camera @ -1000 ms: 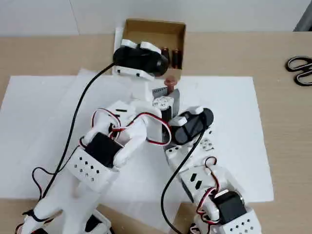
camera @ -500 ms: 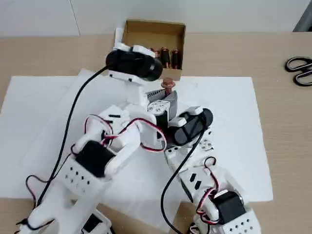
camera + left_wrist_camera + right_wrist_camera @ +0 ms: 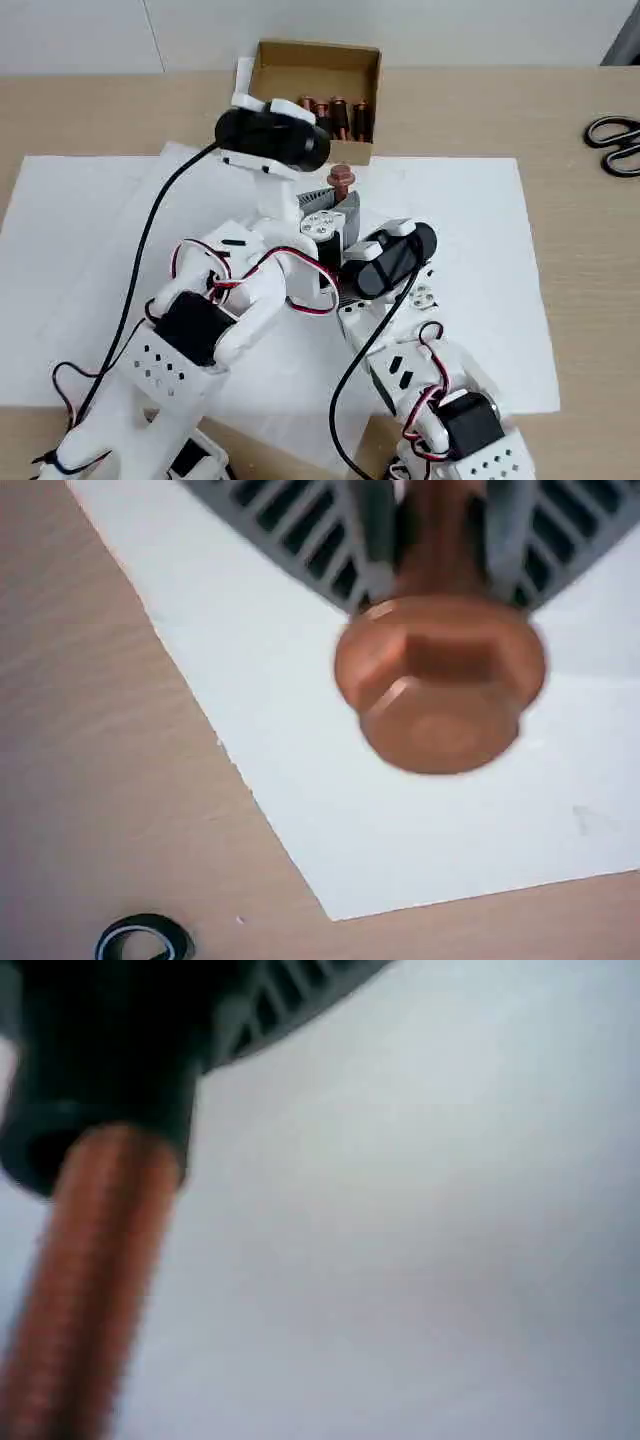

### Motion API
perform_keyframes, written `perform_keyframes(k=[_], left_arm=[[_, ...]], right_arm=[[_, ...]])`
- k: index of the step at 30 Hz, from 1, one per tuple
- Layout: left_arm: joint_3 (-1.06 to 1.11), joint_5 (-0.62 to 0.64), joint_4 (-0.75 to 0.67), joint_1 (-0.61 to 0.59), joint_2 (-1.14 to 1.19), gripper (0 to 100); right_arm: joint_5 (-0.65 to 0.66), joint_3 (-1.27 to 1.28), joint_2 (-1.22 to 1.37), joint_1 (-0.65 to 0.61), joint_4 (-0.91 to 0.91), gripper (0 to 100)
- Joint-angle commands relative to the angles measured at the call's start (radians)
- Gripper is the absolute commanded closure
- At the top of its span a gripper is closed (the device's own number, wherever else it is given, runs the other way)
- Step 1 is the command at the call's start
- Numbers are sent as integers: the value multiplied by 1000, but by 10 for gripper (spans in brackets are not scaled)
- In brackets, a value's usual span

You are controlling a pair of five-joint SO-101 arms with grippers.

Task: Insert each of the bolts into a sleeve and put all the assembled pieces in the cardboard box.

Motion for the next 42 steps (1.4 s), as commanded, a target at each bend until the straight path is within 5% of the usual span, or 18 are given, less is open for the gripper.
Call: perform_keyframes(k=[1, 14, 42], left_arm=[[24, -8, -15, 3, -31, 995], [82, -5, -146, -3, -34, 995], [58, 21, -167, -57, -34, 995]], right_arm=[[0, -6, -10, 2, 2, 995], [0, -8, -12, 2, 2, 995], [0, -8, -12, 2, 2, 995]])
